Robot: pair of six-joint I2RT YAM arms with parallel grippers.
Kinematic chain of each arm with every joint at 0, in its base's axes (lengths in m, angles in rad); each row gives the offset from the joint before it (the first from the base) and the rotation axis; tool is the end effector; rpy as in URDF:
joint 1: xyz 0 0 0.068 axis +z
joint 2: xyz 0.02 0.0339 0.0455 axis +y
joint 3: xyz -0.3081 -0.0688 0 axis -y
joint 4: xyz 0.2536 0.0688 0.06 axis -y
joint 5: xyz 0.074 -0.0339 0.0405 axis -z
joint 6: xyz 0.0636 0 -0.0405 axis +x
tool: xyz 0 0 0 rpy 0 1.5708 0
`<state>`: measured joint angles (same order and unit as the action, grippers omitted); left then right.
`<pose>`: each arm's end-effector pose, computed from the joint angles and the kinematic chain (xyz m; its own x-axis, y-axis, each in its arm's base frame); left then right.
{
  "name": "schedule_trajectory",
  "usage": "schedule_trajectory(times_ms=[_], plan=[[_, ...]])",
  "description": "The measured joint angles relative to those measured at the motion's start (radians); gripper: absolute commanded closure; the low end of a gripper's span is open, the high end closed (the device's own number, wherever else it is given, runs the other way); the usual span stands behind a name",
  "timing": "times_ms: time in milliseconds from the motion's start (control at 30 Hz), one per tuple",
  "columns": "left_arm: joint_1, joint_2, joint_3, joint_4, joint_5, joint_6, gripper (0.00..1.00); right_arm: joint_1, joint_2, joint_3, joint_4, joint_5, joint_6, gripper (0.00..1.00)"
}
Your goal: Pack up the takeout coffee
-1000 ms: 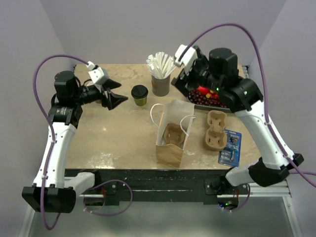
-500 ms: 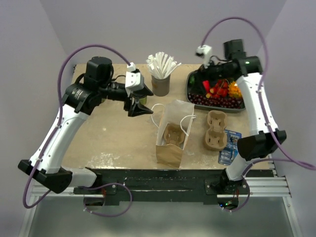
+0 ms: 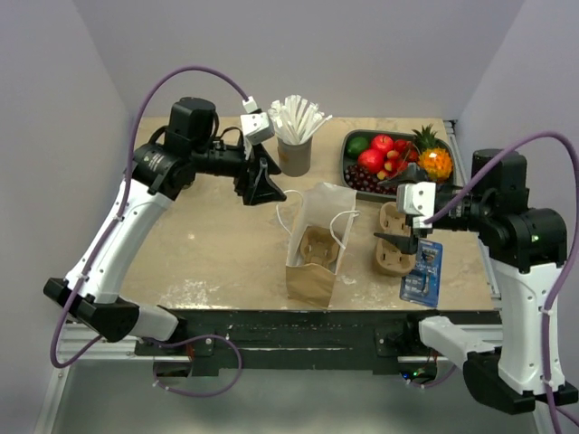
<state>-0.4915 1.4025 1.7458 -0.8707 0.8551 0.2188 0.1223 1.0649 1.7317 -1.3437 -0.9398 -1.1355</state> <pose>0.2304 -0.1778 0.5009 -0.2411 0.2906 -0.9260 0.9598 0.2127 -0.1832 0.1126 0.0656 0.5171 0.3696 -0.4935 -0.7873 -0.8575 0.1452 -0.4936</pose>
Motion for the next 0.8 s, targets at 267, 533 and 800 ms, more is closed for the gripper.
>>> schedule_trajectory(times_ms=[267,533,800], plan=[[0.000,-0.002,-0.060,0.018,0.007,-0.062,0.40,0.125,0.095,-0.065,-0.005,0.011,-0.070,0.23],[0.000,-0.002,-0.106,0.016,0.024,-0.069,0.86,0.190,0.199,-0.081,-0.001,0.037,-0.048,0.54],[0.007,0.007,-0.072,0.013,0.020,-0.047,1.00,0.425,0.191,-0.109,0.144,0.061,0.135,1.00]])
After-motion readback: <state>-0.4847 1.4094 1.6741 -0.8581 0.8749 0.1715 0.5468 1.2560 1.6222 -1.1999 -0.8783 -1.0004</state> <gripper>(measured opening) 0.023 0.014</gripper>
